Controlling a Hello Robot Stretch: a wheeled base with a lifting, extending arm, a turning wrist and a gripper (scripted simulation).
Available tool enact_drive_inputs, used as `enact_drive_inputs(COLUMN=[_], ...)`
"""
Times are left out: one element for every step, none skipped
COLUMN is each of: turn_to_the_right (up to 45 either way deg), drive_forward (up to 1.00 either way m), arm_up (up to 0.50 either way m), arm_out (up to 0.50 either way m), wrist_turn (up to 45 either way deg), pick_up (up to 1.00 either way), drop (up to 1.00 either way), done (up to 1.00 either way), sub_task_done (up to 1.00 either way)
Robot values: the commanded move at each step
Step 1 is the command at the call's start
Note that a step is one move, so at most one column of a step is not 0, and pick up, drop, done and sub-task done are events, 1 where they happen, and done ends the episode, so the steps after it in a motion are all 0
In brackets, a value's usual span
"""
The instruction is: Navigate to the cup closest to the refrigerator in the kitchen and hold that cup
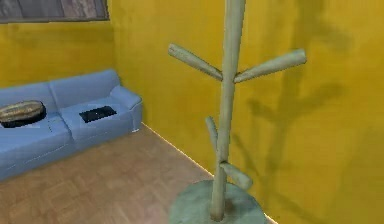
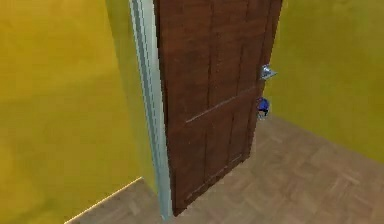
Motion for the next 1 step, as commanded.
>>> enact_drive_inputs(turn_to_the_right=[-45.0], drive_forward=[0.0], arm_up=[0.0], arm_out=[0.0], wrist_turn=[0.0], pick_up=[0.0], drop=[0.0], done=[0.0], sub_task_done=[0.0])
